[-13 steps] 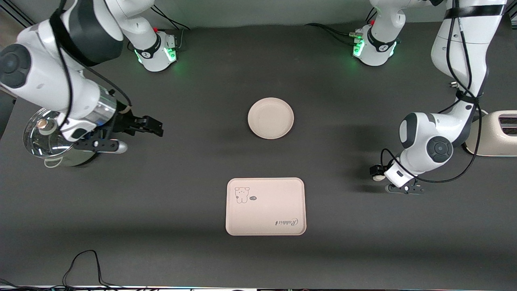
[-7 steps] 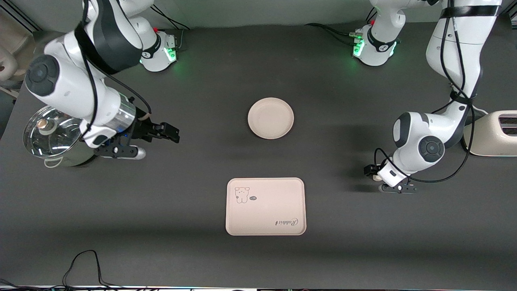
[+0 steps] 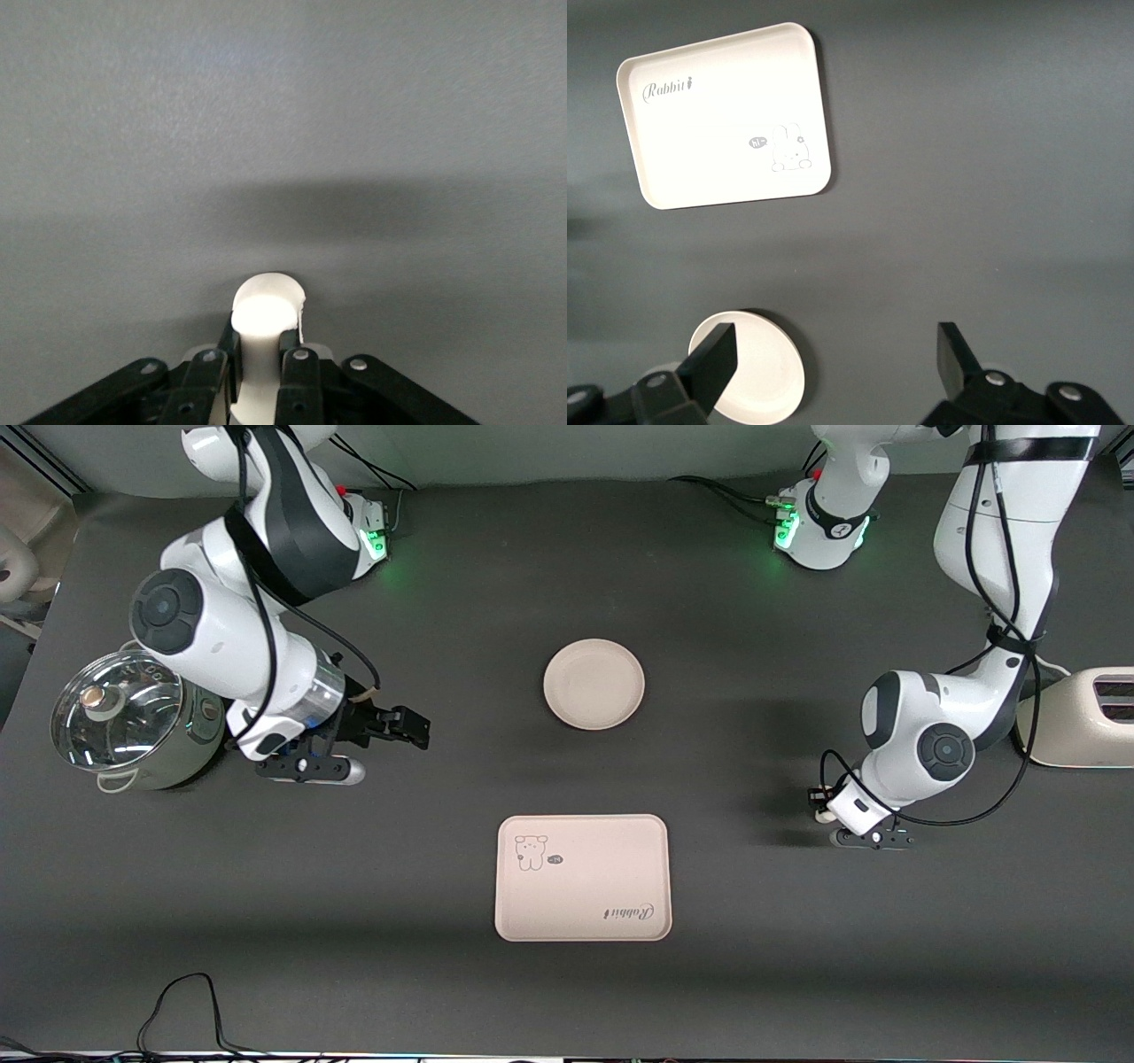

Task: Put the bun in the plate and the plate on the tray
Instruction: 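Carry the bun with the left gripper over the white plate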

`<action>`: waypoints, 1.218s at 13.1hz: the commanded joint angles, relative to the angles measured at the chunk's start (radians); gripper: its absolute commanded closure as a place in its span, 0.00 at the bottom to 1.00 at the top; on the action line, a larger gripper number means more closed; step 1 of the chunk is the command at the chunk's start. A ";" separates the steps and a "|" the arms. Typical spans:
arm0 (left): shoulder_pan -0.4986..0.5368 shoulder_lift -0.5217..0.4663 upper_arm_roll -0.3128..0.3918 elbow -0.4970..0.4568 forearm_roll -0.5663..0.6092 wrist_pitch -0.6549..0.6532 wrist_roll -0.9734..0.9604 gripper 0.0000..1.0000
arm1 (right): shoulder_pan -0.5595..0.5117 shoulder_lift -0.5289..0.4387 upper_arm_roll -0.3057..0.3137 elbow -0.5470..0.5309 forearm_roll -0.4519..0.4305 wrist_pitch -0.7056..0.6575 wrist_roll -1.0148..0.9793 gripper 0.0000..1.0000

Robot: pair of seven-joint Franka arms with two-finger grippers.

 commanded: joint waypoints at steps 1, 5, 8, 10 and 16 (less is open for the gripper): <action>-0.021 -0.128 0.008 0.008 0.003 -0.183 -0.015 0.80 | 0.020 0.031 -0.010 0.021 0.017 0.026 0.020 0.00; -0.007 -0.437 0.013 0.008 0.003 -0.533 -0.012 0.78 | 0.031 0.034 -0.010 0.015 0.016 0.050 0.043 0.00; 0.002 -0.599 0.019 0.040 0.003 -0.705 0.003 0.79 | 0.048 0.037 -0.011 0.016 0.016 0.052 0.045 0.00; 0.005 -0.616 0.017 0.091 0.003 -0.792 0.009 0.78 | 0.048 0.035 -0.011 0.015 0.016 0.049 0.045 0.00; -0.081 -0.601 -0.047 0.100 -0.037 -0.796 -0.217 0.79 | 0.054 0.032 -0.011 0.015 0.014 0.044 0.045 0.00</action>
